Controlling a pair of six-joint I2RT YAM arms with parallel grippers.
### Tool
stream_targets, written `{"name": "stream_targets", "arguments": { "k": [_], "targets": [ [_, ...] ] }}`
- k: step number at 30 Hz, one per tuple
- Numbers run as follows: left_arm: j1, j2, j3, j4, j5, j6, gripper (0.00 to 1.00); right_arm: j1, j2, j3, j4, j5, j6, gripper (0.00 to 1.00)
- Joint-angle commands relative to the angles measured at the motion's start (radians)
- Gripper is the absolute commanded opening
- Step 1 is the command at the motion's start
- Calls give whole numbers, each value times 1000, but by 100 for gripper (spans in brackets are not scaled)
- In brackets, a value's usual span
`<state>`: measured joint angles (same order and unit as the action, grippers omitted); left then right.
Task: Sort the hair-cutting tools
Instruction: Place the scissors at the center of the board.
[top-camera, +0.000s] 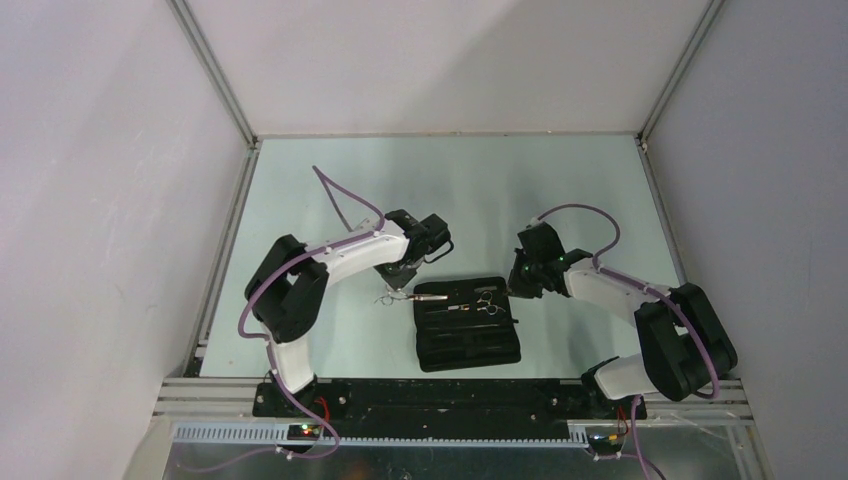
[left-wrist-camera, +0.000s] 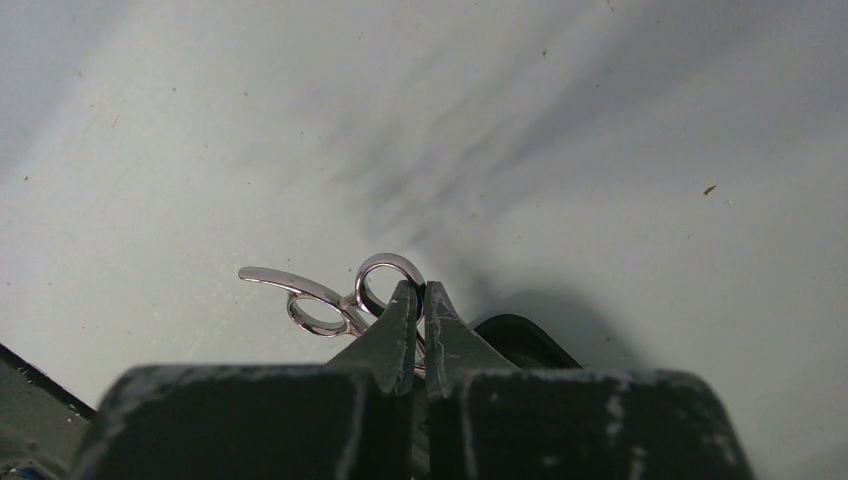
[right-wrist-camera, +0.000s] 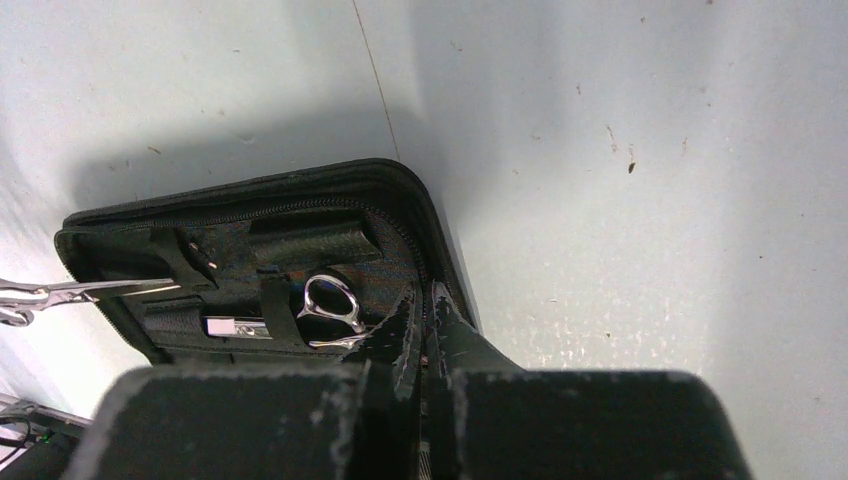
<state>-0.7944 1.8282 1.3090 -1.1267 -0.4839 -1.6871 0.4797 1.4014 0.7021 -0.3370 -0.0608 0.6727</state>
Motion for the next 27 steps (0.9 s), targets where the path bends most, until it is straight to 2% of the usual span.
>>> {"name": "stream_targets", "arguments": {
  "k": [1,11,12,13,16,27],
  "targets": [
    [4,-9,10,-60,-15,-42,3,-8,-25,-8,25,-12,23,0],
    [6,29,60,-54,20,-47,3,-17,-18,-12,31,-24,16,0],
    [5,33,69,-54,21,-47,3,-20,-20,-12,30,-22,11,2],
    [5,39,72,-56,24,-46,3,-23,-29,-11,26,-16,0,8],
    [5,42,73,-49,27,-47,3,-29,-36,-7,14,1,-18,14],
    [6,51,84,-48,40,-57,3,-23,66,49,-40,-2,-62,21]
  ]
}}
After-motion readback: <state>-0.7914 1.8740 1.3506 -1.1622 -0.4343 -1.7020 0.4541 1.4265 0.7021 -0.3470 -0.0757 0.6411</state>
